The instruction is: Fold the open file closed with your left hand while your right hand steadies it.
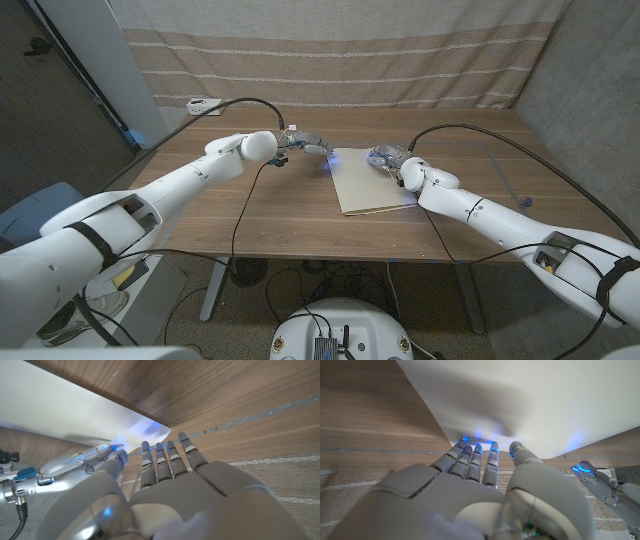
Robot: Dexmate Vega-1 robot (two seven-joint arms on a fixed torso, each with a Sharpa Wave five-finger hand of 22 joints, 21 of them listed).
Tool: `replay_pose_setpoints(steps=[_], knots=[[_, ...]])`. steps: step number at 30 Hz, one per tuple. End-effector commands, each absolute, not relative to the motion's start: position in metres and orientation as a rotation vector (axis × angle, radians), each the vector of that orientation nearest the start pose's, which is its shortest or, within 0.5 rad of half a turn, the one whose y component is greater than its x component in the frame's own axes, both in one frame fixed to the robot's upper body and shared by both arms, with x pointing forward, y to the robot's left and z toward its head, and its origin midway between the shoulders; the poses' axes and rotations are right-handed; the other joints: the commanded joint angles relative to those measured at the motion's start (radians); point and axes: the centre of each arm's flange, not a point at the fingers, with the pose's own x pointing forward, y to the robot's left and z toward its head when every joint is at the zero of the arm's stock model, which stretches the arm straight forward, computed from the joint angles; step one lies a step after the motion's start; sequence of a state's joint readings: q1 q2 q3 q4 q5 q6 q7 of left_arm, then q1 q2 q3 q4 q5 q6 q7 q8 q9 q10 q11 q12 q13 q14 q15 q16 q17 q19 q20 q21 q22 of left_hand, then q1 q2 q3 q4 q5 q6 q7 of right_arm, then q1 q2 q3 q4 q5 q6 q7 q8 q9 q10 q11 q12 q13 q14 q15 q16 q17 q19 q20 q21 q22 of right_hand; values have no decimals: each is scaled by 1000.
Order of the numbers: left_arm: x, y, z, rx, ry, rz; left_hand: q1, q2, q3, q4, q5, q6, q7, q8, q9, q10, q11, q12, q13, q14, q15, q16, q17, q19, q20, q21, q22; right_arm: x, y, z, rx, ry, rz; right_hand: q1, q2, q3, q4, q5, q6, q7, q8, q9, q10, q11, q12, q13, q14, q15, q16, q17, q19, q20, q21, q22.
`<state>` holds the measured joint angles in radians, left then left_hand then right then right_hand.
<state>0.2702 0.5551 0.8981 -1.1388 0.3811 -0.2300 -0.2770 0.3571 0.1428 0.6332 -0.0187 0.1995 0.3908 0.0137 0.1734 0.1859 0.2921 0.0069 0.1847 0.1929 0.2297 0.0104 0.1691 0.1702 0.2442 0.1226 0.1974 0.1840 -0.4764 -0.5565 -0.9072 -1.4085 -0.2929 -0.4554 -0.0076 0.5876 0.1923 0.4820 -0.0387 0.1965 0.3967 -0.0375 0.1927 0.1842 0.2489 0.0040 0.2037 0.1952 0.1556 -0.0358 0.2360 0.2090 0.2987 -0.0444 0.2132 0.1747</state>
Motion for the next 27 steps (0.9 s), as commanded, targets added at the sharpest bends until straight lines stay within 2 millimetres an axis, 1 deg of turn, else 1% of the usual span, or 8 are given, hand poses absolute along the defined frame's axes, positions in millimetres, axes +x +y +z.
replay_pose_setpoints(steps=[1, 4, 9, 10, 14, 18, 21, 27], knots=[[699, 144, 72, 1513, -572, -484, -9, -2, 5, -10, -2, 18, 12, 15, 4, 24, 4, 14, 4, 0, -2, 6, 1, -3, -4, 3, 3, 690, -171, -9, -1248, -301, 36, 9, 2, 3, -6, 5, 9, -2, 4, 2, 12, 2, 4, 1, 6, -37, 1, 1, 4, 6, -1, 2], [702, 142, 70, 1526, -547, -500, -21, 0, 5, -10, -3, 48, 25, 25, 4, 59, 2, 29, 3, 26, -4, 16, 1, -1, -6, 6, 3, 690, -171, -8, -1245, -304, 38, 9, 2, 3, -6, 5, 11, -2, 4, 2, 11, 3, 3, 1, 8, -34, 2, 1, 7, 9, 0, 2], [707, 136, 69, 1558, -487, -526, -34, -2, 1, -6, -6, 67, 30, 29, 4, 87, -1, 38, 3, 52, -11, 23, 2, 2, -5, 9, 3, 690, -170, -6, -1244, -307, 38, 10, 2, 4, -7, 5, 12, 0, 4, 3, 12, 5, 3, 1, 9, -33, 2, 1, 11, 11, 1, 2], [707, 135, 69, 1566, -477, -527, -41, -2, 0, -4, -7, 79, 35, 33, 4, 95, 3, 40, 3, 61, -10, 25, 3, 5, -5, 11, 3, 690, -170, -6, -1245, -308, 37, 10, 2, 4, -7, 5, 12, 0, 4, 3, 12, 3, 3, 1, 10, -33, 3, 1, 11, 11, 1, 2], [709, 133, 68, 1600, -420, -536, -51, -1, -3, 2, -9, 83, 36, 32, 4, 105, 5, 42, 3, 75, -10, 28, 4, 9, -5, 13, 3, 690, -170, -6, -1244, -307, 37, 11, 2, 4, -7, 5, 12, 0, 3, 3, 14, 9, 4, 1, 10, -33, 2, 1, 12, 11, 1, 2], [712, 132, 68, 1610, -379, -545, -64, 2, -6, 12, -11, 77, 37, 28, 4, 104, 8, 40, 3, 77, -4, 27, 5, 16, 2, 16, 4, 690, -170, -5, -1241, -305, 35, 12, 1, 5, -7, 5, 13, 1, 3, 3, 13, 3, 3, 1, 11, -33, 3, 1, 13, 10, 1, 2], [712, 132, 67, 1606, -357, -555, -80, 3, -11, 24, -14, 66, 38, 22, 4, 90, 28, 33, 3, 73, 5, 23, 6, 21, 5, 18, 4, 690, -171, -5, -1241, -306, 37, 12, 1, 5, -7, 5, 13, 1, 2, 3, 14, 4, 3, 1, 11, -33, 3, 1, 14, 9, 1, 2], [714, 132, 68, 1605, -314, -570, -97, -2, -18, 35, -18, 55, 35, 16, 4, 87, 34, 31, 3, 72, 13, 21, 7, 32, 10, 22, 4, 690, -170, -5, -1237, -308, 36, 12, 2, 5, -7, 5, 13, 0, 2, 3, 14, 6, 2, 1, 12, -31, 3, 1, 17, 8, 1, 2]])
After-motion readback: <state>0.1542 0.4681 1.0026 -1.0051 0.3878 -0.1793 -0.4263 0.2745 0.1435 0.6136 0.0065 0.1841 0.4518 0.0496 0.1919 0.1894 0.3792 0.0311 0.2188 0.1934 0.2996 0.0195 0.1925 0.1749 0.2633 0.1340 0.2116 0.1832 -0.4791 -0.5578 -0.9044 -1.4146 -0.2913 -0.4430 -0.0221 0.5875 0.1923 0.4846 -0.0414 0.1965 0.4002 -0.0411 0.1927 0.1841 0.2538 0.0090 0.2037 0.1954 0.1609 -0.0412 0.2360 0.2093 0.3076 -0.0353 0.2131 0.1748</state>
